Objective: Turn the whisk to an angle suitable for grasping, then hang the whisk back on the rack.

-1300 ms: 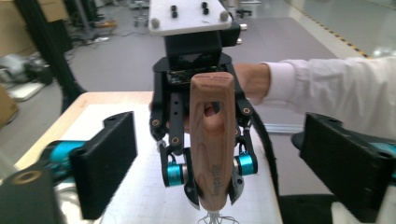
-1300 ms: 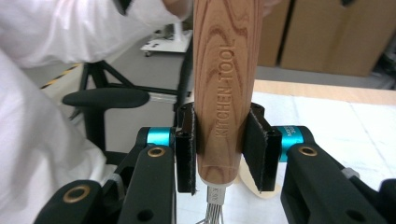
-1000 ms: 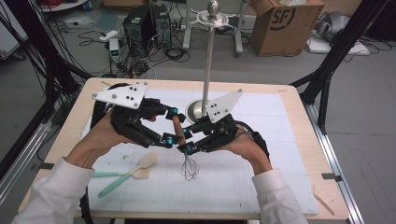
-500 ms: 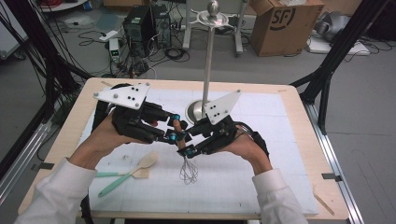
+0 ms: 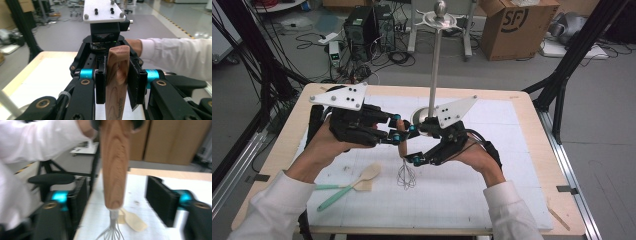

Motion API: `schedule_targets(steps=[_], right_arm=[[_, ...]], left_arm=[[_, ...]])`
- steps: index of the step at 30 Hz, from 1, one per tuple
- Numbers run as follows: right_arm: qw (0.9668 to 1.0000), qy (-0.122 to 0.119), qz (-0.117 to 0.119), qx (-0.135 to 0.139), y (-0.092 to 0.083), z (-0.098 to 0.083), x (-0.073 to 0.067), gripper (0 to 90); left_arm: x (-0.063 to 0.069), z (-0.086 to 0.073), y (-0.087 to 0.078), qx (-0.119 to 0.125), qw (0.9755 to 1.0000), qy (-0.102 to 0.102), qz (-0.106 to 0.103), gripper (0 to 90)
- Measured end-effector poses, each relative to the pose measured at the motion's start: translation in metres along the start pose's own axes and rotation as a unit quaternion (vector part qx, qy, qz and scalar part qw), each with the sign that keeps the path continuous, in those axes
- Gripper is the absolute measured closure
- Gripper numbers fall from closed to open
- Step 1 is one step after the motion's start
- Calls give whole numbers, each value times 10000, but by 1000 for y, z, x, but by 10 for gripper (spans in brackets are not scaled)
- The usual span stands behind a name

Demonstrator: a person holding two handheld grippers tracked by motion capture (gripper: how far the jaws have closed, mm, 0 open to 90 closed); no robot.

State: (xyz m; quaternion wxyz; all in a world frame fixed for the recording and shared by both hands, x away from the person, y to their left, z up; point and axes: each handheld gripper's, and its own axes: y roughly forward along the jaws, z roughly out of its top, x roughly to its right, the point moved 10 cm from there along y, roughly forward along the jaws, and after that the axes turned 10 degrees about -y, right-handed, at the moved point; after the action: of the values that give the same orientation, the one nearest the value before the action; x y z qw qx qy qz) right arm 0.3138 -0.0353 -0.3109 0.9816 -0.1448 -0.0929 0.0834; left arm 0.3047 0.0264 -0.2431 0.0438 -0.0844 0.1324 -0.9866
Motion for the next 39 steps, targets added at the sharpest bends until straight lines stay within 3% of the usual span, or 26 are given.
schedule_targets(steps=[2, 4, 5, 9, 11, 12, 14, 20, 27, 29, 34, 37, 39], right_arm=[[9991, 203, -361, -66, -3, -4, 10, 149], [9977, 274, -606, -116, -5, -7, 17, 97], [9972, 335, -644, -151, -7, -9, 18, 8], [9953, 401, -862, -206, -14, -12, 24, 4], [9954, 422, -846, -169, -15, -12, 24, 4], [9937, 453, -1003, -189, -18, -12, 27, 4], [9928, 482, -1088, -148, -21, -11, 28, 4], [9896, 505, -1325, -256, -24, -13, 31, 4], [9876, 482, -1474, -239, -22, -11, 34, 4], [9873, 412, -1517, -220, -21, -9, 35, 4], [9873, 503, -1494, -191, -14, -8, 34, 15], [9876, 428, -1488, -254, -9, -7, 34, 177], [9874, 363, -1520, -242, -9, -6, 35, 205]], left_arm=[[-3, 1, -1, 31, 10000, -30, 61, 710], [-7, 2, -1, 57, 9999, -73, 124, 710], [-9, 3, -1, 65, 9998, -89, 156, 710], [-17, 5, -3, 149, 9987, -141, 471, 711], [-20, 8, -3, 233, 9976, -188, 622, 711], [-22, 8, -3, 235, 9972, -199, 677, 711], [-24, 9, -2, 250, 9963, -239, 786, 711], [-33, 13, -4, 420, 9903, -415, 1255, 712], [-38, 14, 1, 343, 9863, -498, 1538, 713], [-39, 14, 3, 341, 9856, -504, 1577, 713], [-41, 15, 8, 369, 9845, -544, 1625, 713], [-41, 15, 11, 368, 9840, -560, 1649, 713], [-42, 15, 12, 365, 9834, -554, 1689, 713]])
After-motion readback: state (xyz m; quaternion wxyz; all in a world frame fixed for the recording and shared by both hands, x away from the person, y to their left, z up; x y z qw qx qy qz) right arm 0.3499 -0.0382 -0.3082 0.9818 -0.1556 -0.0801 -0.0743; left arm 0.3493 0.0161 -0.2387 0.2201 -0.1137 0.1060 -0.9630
